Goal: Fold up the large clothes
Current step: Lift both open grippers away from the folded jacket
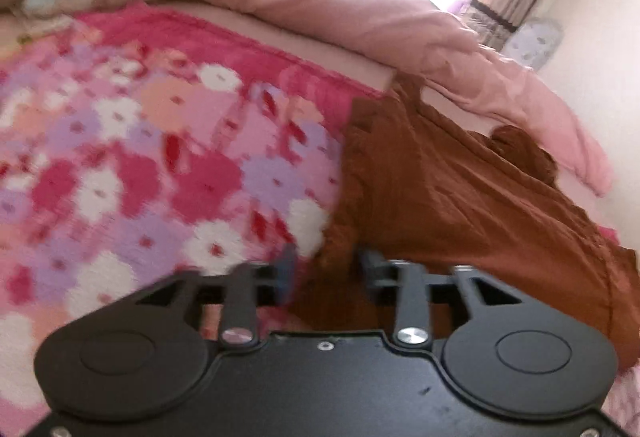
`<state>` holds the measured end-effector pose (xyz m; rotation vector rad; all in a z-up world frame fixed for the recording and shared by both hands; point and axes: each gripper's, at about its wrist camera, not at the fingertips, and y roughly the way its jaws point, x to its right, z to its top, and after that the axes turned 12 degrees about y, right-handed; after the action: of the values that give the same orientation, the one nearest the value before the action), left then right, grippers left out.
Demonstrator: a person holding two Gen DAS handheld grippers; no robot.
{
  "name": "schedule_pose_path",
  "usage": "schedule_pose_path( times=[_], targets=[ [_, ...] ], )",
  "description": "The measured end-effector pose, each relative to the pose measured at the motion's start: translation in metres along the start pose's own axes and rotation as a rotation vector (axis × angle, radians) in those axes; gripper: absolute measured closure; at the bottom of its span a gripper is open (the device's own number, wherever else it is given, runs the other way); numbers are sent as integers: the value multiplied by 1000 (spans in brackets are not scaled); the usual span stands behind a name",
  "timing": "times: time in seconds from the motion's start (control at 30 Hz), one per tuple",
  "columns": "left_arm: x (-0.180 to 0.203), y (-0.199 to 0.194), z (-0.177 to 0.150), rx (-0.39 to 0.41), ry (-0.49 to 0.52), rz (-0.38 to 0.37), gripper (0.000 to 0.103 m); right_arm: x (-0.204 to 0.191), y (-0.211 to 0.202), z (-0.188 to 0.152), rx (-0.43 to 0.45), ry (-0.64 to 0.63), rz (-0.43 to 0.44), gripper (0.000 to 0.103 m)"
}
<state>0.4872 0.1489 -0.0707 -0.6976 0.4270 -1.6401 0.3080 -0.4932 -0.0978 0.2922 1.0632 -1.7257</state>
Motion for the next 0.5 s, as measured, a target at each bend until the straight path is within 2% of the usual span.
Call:
schedule_pose_path(
  times=[0.03,0.07,0.1,0.17,0.27,0.37,0.5],
  targets=[
    [0,-8,4,8,8,17,54,-1,-3,1,9,-2,-5,84],
    [1,-17,8,25,20,27,54,-4,-9,2,33,-17,-24,73],
    [5,-27,11,52,37,42,54,-10,-18,3,66,-41,-49,68],
    [21,-45,17,111,77,36,52,-27,-36,2,146,-103,-86,68],
    [65,-53,20,153,155,-34,52,-66,-56,-10,247,-204,-8,68],
    [122,-45,16,179,248,-158,51,-115,-53,-37,207,-302,135,70],
    [183,-16,1,152,312,-288,51,-171,-19,-87,54,-395,307,77]
  ],
)
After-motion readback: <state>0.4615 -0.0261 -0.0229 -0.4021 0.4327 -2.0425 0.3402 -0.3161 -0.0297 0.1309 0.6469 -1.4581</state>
